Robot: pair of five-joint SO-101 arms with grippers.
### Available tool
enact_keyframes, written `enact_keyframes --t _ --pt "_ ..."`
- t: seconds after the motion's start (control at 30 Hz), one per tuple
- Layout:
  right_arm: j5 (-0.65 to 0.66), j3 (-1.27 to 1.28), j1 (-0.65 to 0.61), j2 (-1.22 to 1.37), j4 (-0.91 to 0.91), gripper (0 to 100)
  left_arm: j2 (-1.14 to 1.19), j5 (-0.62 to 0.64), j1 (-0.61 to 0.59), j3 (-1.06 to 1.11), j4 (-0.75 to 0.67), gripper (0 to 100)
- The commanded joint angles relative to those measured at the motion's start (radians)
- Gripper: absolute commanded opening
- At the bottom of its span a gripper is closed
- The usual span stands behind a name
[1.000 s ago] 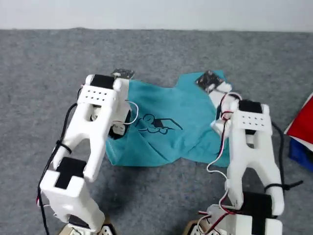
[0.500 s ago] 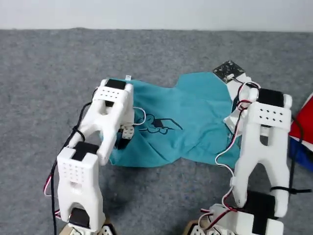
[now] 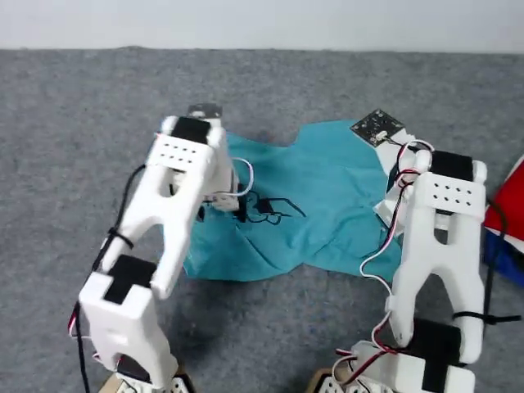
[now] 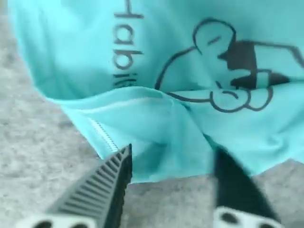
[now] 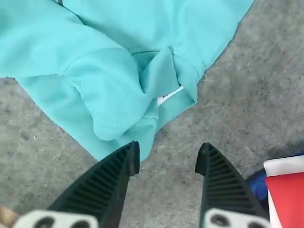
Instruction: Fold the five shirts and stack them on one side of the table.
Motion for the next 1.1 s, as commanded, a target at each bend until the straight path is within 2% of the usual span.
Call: enact_keyframes --t 0.0,0.13,0.23,0.5,0.73,0.87,1.07 --pt "0.011 -0.006 0.013 -0.012 0.012 20.5 -0.101 0.008 0.017 0.016 0.037 38" --pt "0.011 -0.009 0.013 -0.012 0.008 20.5 -0.115 -0.025 0.129 0.170 0.035 32" --pt "0.011 -0.009 0.013 -0.012 0.012 20.5 -0.115 -0.038 0.163 0.282 -0.003 26" --pt "0.012 -0.011 0.036 -0.013 0.013 20.5 -0.115 -0.121 0.064 0.390 -0.160 15" --pt "0.012 -0.011 0.065 -0.013 0.013 20.5 -0.115 -0.138 -0.003 0.384 -0.166 15" --pt "0.012 -0.011 0.062 -0.013 0.015 20.5 -0.115 -0.135 -0.003 0.384 -0.170 15" --pt "0.012 -0.011 0.067 -0.013 0.016 20.4 -0.054 -0.137 0.003 0.383 -0.253 15"
